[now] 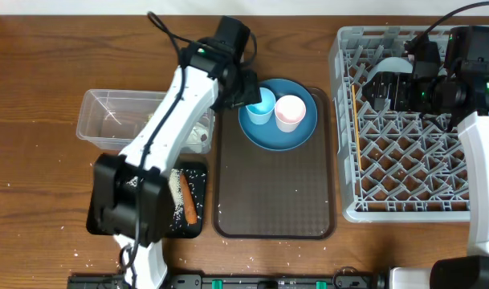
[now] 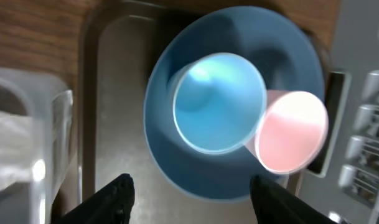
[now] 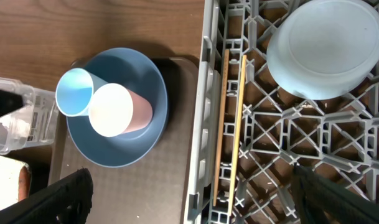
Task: Sort waste into correct bins and load items into the dishwasher rack
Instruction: 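Reach the left gripper to the light-blue cup on the blue plate, then grasp the light-blue cup with the left gripper and lift it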
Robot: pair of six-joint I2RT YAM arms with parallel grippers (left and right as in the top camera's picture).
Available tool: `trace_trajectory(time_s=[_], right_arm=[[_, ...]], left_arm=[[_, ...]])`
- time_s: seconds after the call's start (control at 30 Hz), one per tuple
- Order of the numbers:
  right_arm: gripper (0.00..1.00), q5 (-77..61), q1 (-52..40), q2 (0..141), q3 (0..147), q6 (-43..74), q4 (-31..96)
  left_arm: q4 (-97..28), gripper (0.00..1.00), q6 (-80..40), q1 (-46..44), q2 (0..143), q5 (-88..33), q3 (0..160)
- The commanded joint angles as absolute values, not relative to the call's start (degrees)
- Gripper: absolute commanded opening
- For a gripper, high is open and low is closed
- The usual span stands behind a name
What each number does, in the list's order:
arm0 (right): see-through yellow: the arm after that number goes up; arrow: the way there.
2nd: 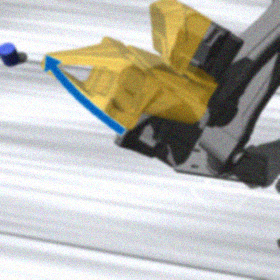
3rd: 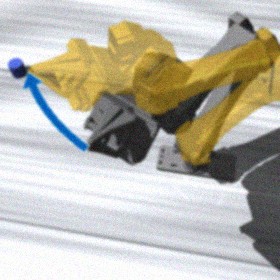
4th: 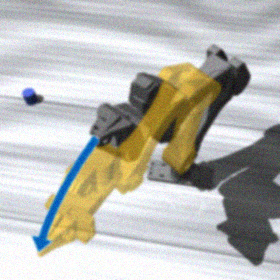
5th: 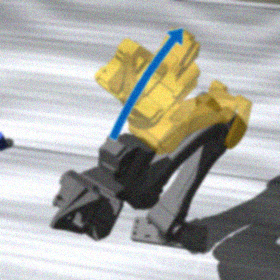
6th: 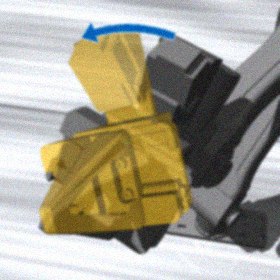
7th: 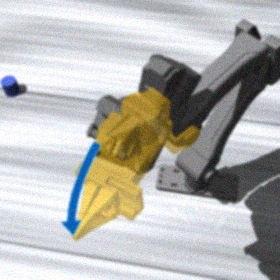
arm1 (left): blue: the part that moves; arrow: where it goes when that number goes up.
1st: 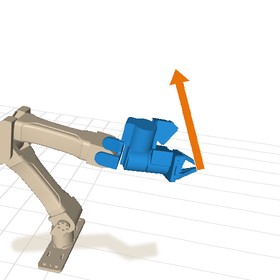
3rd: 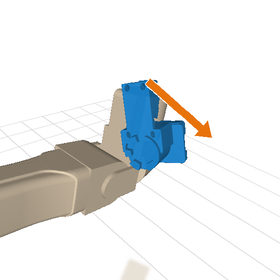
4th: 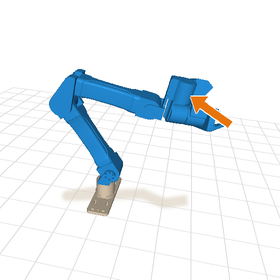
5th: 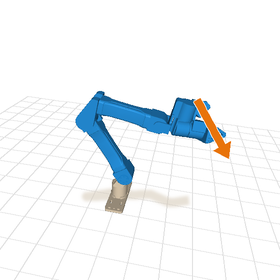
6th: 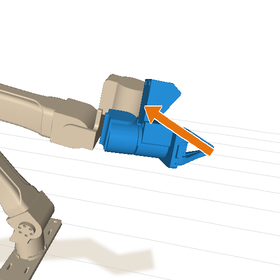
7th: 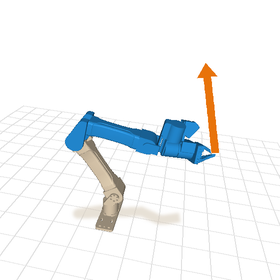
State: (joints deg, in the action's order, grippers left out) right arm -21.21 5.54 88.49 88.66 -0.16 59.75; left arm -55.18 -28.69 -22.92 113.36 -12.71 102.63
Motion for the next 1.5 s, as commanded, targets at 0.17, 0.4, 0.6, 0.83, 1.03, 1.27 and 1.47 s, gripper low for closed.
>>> trace_trajectory(time_s=[0.17,0.4,0.6,0.83,1.03,1.27,1.47], right_arm=[[0.99,-21.87,4.84,88.64,88.71,0.6,59.75],[0.99,-21.85,4.84,88.64,88.71,0.6,59.77],[0.99,-21.87,4.84,88.64,88.71,0.6,59.77],[0.99,-21.85,4.84,88.64,88.71,0.6,59.77],[0.99,-21.87,4.84,88.64,88.71,0.62,59.77],[0.99,-21.87,4.86,88.64,88.71,0.6,59.77],[0.99,-21.87,4.84,88.64,88.71,0.62,59.77]], left_arm=[[-53.43,0.54,-29.17,-22.96,118.58,-11.92,103.5],[-51.46,0.51,-29.17,-23.11,122.34,-11.84,103.35],[-50.65,0.34,-29.19,-23.11,122.65,-9.8,103.35],[-50.63,0.19,-29.19,-23.51,122.72,-9.78,103.35],[-50.65,0.06,-29.17,-23.42,122.61,-9.3,103.37],[-48.95,0.06,-29.17,-22.98,119.09,-7.18,104.4],[-49.15,0.06,-28.91,-22.5,109.6,-1.32,105.01]])
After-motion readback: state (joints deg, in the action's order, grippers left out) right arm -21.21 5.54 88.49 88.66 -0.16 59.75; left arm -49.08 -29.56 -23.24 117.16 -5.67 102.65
